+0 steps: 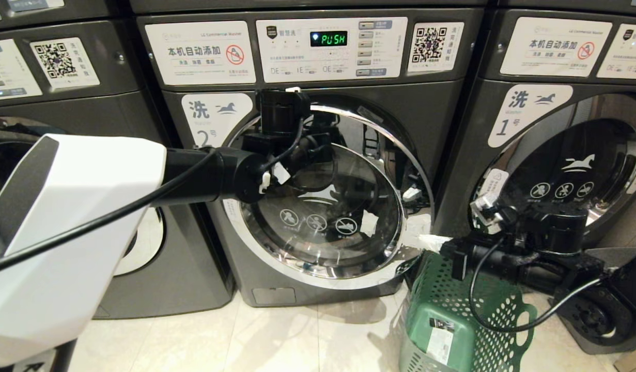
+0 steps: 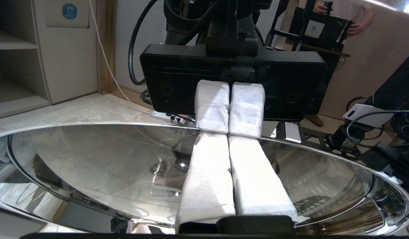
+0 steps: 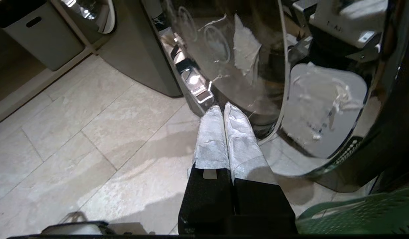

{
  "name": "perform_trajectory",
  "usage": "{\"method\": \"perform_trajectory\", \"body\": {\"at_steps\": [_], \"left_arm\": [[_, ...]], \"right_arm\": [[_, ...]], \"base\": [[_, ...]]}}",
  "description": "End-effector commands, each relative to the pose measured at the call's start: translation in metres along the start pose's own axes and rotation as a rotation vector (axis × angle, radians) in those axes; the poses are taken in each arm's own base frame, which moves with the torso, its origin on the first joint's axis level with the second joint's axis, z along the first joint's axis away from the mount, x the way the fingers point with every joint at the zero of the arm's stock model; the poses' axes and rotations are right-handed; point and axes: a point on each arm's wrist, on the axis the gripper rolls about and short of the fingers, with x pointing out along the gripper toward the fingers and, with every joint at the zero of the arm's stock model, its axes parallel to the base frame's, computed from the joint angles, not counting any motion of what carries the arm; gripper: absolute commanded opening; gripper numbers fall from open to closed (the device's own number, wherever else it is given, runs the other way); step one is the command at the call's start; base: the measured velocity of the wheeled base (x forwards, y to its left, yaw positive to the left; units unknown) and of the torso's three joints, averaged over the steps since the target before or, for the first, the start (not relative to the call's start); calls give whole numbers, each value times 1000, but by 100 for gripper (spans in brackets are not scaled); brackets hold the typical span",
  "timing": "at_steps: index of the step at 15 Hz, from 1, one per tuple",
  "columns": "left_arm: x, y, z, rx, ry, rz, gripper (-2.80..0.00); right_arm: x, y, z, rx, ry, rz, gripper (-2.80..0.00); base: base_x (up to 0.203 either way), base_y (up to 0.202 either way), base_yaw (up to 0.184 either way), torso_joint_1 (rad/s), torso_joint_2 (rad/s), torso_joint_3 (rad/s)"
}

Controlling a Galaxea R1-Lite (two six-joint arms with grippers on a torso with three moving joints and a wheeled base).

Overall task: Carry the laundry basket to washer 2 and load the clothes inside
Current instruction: Press the washing machine door tightly with the right hand

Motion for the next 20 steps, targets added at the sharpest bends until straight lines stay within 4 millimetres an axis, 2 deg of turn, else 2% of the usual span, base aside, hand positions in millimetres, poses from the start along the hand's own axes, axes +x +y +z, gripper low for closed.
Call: {"method": "perform_trajectory", "body": {"at_steps": [1,4,9,12,16,20], "left_arm": [[-2,0,3,-4,-10,1,-280],[-4,0,7,-6,-17,6,-280],[-4,-1,6,-6,-16,5,-280],[-6,0,10,-9,-24,6,-280],[-21,0,29,-21,-62,19,-280],[-50,3,64,-44,-127,51,-280]], "right_arm": [[20,-12,-4,-9,-7,-30,-280],[40,-27,-3,-26,-32,-108,-280],[46,-33,-7,-27,-26,-200,-280],[59,-43,-6,-36,-48,-253,-280],[94,-70,-1,-69,-129,-340,-280],[131,-98,-7,-95,-205,-407,-280]], "base": [[0,0,0,0,0,0],[0,0,0,0,0,0],[0,0,0,0,0,0],[0,0,0,0,0,0],[0,0,0,0,0,0],[0,0,0,0,0,0]]}}
